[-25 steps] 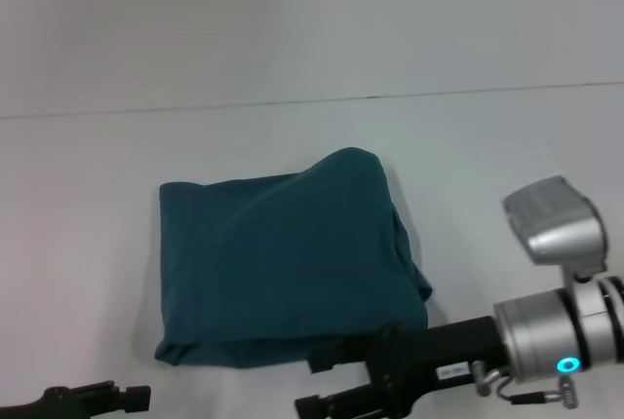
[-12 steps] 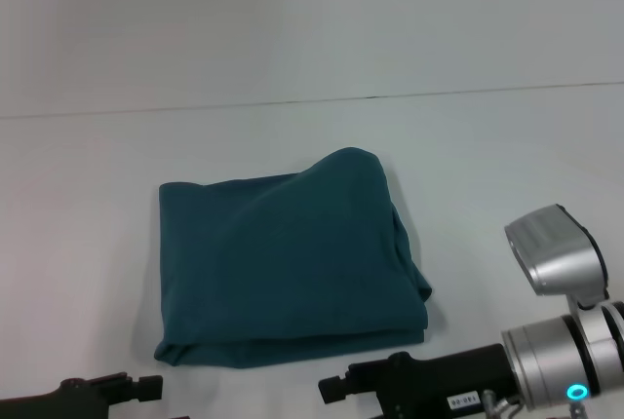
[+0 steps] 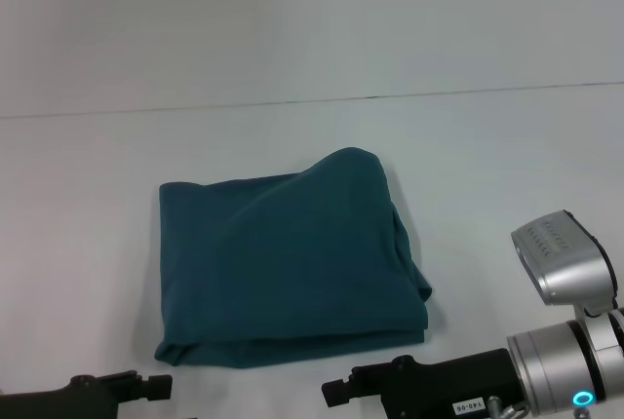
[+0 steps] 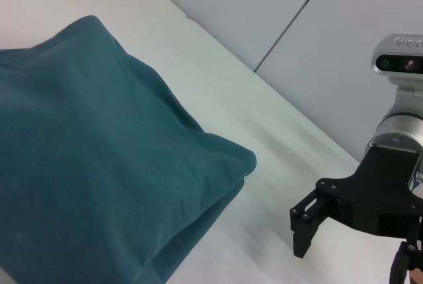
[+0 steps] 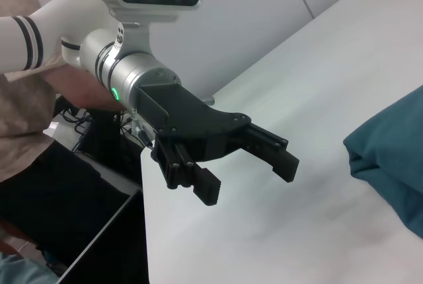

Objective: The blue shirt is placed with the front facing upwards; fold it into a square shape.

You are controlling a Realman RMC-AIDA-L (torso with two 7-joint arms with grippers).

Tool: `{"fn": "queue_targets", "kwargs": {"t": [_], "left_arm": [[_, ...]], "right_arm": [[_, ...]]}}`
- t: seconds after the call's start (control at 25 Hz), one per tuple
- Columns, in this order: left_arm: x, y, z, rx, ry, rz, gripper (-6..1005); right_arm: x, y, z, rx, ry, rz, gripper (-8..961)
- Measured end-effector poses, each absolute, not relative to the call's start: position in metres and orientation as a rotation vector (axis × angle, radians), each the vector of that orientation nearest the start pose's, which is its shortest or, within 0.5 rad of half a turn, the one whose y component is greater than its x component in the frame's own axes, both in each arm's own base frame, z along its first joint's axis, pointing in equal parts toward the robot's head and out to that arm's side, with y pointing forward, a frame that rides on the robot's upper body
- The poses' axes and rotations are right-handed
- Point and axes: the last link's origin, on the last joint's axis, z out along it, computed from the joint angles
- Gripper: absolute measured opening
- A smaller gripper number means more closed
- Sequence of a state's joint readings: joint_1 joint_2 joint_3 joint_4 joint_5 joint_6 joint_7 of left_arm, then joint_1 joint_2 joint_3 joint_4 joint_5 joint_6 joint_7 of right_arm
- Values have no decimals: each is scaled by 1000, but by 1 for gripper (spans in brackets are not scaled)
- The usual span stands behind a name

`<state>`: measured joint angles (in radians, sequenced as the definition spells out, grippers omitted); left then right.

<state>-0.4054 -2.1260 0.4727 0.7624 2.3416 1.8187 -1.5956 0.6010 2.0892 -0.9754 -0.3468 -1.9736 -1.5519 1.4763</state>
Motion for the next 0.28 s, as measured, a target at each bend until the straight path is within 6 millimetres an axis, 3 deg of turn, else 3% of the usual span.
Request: {"fn": "queue_targets", "kwargs": {"t": [0.28], "left_arm": [[-306,254,5,-2784,-1158,-621,937]], "right_arm": [[247,280,-79,-3069,983,674,862]]}}
